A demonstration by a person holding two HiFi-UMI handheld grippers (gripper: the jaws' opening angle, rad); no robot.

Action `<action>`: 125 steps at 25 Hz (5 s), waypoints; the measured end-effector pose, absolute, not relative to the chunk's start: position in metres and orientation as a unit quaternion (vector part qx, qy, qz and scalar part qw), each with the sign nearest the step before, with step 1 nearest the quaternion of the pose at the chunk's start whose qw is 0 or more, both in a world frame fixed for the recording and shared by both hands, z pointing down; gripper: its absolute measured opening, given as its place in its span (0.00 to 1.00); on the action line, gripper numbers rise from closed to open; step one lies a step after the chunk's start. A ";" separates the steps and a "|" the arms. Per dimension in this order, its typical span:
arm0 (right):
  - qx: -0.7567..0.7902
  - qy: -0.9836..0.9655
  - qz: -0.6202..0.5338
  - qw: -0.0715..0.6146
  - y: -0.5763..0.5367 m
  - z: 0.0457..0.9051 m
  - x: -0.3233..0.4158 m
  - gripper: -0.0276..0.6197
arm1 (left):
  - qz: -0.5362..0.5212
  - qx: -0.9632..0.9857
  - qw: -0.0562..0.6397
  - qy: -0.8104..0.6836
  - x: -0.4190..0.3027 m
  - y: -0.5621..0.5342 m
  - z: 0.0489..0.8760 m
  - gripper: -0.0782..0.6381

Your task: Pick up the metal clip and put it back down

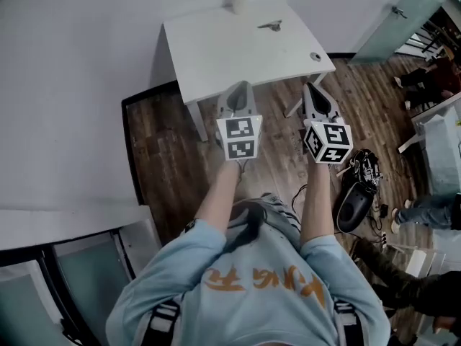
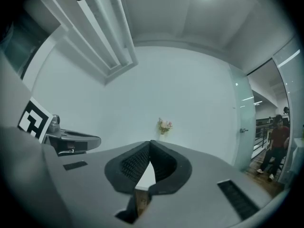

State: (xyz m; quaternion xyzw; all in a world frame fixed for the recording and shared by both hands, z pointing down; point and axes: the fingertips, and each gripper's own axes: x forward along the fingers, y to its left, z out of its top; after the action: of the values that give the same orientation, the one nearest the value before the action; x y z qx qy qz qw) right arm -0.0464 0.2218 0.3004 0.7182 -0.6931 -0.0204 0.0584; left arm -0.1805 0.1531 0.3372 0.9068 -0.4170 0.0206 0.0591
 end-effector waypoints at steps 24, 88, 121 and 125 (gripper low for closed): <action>0.657 -0.754 0.011 0.027 0.035 0.346 0.005 0.06 | 0.042 0.873 0.047 -0.484 -0.150 0.004 0.368 0.14; 0.414 -0.744 -0.116 0.512 -0.303 0.591 0.227 0.21 | 0.198 0.841 0.170 -0.473 0.051 -0.267 0.515 0.14; 0.550 -0.746 -0.082 0.367 -0.299 0.458 0.202 0.09 | 0.126 0.832 0.125 -0.525 0.048 -0.245 0.455 0.14; 0.584 -0.766 -0.037 0.267 -0.274 0.422 0.191 0.09 | 0.103 0.832 0.106 -0.535 0.050 -0.240 0.431 0.14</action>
State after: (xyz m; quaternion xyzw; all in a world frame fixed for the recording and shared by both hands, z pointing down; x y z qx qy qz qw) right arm 0.1913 -0.2738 0.4219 0.5844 -0.7656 -0.0368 0.2665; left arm 0.0499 -0.2405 0.4309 0.8317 -0.5352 0.1034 0.1056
